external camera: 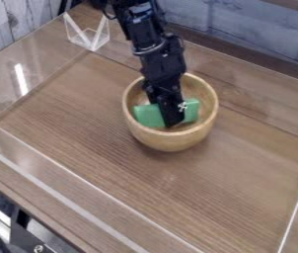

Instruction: Put green stick into wooden bowl

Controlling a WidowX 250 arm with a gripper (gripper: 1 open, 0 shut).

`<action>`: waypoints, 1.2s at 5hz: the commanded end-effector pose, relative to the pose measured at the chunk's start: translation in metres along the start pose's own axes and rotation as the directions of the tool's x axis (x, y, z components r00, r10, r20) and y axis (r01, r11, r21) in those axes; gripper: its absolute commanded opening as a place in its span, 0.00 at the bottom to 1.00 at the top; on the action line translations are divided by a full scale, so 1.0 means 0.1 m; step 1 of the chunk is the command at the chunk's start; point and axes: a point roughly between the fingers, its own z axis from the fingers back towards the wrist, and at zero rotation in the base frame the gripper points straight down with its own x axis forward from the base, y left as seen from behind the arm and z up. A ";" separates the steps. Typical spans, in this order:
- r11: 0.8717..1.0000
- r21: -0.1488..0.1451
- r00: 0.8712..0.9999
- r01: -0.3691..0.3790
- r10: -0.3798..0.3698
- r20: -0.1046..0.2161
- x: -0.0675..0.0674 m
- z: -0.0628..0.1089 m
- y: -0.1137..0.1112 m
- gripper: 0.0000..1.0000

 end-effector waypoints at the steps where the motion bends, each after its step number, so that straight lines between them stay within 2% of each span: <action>1: 1.000 0.016 0.999 0.022 -0.023 0.040 0.12 0.18 -0.04 0.00; 3: 1.000 0.012 0.999 0.011 -0.012 0.046 0.18 0.08 0.10 0.00; 5: 0.996 0.010 0.993 -0.089 0.088 0.074 0.10 0.23 0.33 0.00; 6: 0.996 0.000 0.994 -0.087 0.087 0.066 0.13 0.23 0.37 0.00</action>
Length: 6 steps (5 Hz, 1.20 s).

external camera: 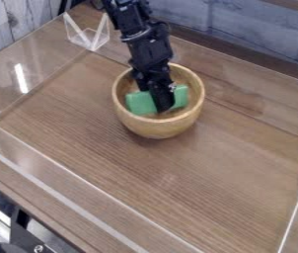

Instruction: Put green stick into wooden bowl

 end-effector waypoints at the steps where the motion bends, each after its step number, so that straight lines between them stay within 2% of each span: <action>1: 1.000 0.019 0.999 0.018 -0.018 0.026 0.11 0.12 0.02 0.00; 3: 1.000 -0.003 1.000 0.024 -0.024 0.010 0.13 -0.07 -0.04 0.00; 5: 0.995 -0.041 0.996 0.087 -0.088 -0.031 0.08 -0.09 -0.25 0.00; 6: 0.992 -0.060 0.992 0.112 -0.115 -0.049 0.09 -0.19 -0.24 0.00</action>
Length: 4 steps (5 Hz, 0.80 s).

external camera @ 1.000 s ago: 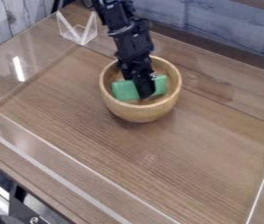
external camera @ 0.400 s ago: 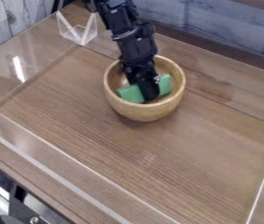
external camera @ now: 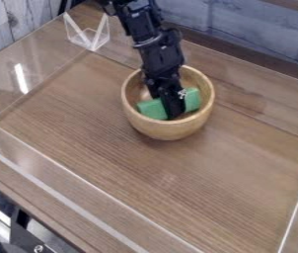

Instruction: Put green stick into wooden bowl

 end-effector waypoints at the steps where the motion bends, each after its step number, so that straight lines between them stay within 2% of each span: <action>1: 0.998 -0.019 0.998 0.055 -0.055 -0.027 0.06 -0.10 -0.08 0.00; 3: 0.995 -0.050 0.995 0.086 -0.089 -0.050 0.03 -0.12 -0.27 0.00; 4: 0.994 -0.059 0.994 0.088 -0.092 -0.061 -0.02 -0.12 -0.15 0.00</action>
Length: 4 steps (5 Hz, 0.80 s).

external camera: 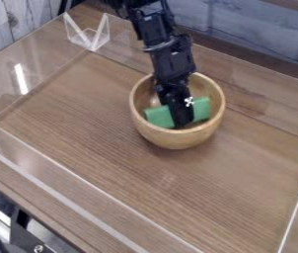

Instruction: Put green stick into wooden bowl

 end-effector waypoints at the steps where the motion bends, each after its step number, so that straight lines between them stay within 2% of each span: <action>1: 1.000 -0.008 1.000 -0.001 0.000 -0.015 -0.07 0.00 0.14 0.00; 2: 1.000 -0.014 1.000 0.003 -0.004 -0.019 -0.12 0.01 0.24 0.00; 4: 0.999 -0.023 1.000 -0.029 0.029 -0.011 -0.30 0.01 0.19 0.00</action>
